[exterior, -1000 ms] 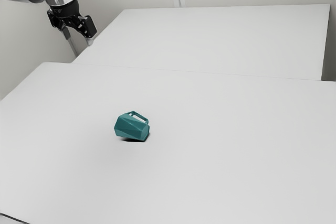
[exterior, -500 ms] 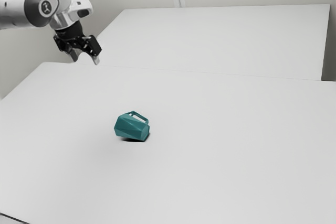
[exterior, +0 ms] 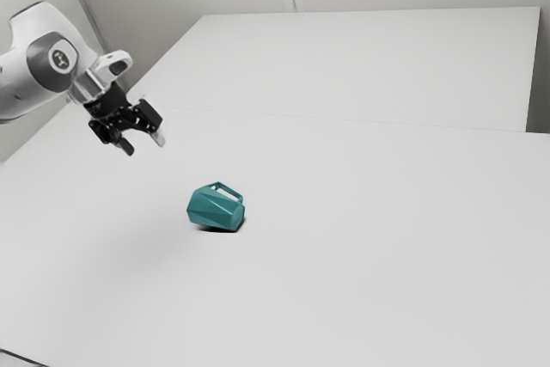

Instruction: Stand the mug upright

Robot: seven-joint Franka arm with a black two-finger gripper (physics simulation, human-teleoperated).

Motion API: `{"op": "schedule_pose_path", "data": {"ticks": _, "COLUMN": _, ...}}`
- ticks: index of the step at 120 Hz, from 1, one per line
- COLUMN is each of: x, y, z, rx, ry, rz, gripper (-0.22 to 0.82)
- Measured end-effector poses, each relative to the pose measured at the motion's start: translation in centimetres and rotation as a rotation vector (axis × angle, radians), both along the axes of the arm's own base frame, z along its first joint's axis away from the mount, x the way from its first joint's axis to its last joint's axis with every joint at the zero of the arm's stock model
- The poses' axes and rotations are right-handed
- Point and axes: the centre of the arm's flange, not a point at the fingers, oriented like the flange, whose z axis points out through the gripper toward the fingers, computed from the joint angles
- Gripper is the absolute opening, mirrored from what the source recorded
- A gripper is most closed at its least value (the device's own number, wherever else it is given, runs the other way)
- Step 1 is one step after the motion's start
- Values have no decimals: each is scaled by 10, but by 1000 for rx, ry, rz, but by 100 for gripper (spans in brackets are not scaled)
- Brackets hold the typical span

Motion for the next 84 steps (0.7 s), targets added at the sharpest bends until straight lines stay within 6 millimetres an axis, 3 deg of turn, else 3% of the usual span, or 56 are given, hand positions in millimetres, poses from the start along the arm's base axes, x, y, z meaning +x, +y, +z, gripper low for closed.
{"op": "schedule_pose_path", "data": {"ticks": 47, "x": -20, "y": 39, "z": -56, "rx": -292, "ry": -44, "rz": 35, "gripper": 58}}
{"op": "schedule_pose_path", "data": {"ticks": 84, "x": -16, "y": 59, "z": -107, "rx": -437, "ry": -76, "rz": 20, "gripper": 58}}
